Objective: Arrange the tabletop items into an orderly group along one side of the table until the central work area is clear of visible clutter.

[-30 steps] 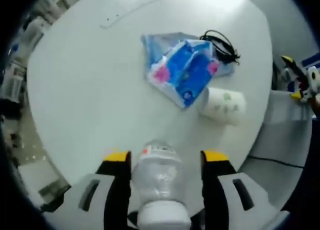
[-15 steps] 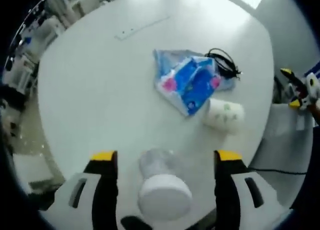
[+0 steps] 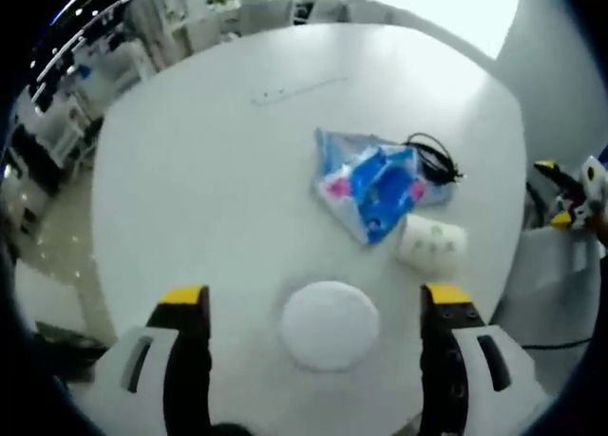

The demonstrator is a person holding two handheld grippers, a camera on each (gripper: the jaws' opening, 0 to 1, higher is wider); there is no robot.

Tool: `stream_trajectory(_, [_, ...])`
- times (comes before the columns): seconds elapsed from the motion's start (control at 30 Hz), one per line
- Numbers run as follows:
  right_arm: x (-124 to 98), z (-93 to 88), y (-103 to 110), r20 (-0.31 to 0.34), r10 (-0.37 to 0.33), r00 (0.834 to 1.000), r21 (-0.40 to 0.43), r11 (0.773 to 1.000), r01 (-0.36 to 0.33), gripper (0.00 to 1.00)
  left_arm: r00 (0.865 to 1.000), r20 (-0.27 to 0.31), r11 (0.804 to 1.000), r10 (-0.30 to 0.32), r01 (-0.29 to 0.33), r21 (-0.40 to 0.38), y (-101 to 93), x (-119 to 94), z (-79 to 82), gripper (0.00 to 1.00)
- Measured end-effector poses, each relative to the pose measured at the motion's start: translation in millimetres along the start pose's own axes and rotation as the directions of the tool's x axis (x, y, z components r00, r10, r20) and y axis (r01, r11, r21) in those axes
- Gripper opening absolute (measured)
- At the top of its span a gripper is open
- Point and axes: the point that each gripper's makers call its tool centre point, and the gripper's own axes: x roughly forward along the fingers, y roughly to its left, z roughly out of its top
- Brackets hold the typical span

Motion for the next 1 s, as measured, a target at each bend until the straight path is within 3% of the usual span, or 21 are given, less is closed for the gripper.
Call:
stream_trajectory(0.17, [0,2.3,1,0.010,0.005,1.000,0.005,1.000,-0.005,0.82,0.990,0.126,0.998,0.058,-0.053,-0.046,4.5,0,5.9,0.90])
stream_trajectory(0.53, [0,3.8,2,0.016,0.007,1.000,0.009,1.000,-0.007,0.84,0.968,0.219,0.987,0.120,-0.093,-0.133,2.2,7,4.6,0.89])
stream_trajectory(0.73, [0,3.0,2,0.012,0.007,1.000,0.005,1.000,-0.007,0.84,0.961,0.227,0.977,0.156,-0.117,-0.178,1.8,15,-2.5,0.86])
stream_trajectory(0.87, [0,2.7,2,0.010,0.006,1.000,0.004,1.000,-0.006,0.83,0.947,0.260,0.967,0.190,-0.134,-0.218,2.8,16,-2.3,0.85])
stream_trajectory(0.93, [0,2.5,2,0.009,0.006,1.000,0.002,1.000,-0.006,0.83,0.929,0.289,0.959,0.232,-0.168,-0.229,7.6,15,-0.1,0.86])
stream_trajectory(1.0, [0,2.2,2,0.008,0.005,1.000,0.001,1.000,-0.005,0.83,0.919,0.310,0.955,0.243,-0.171,-0.243,6.9,14,0.8,0.85])
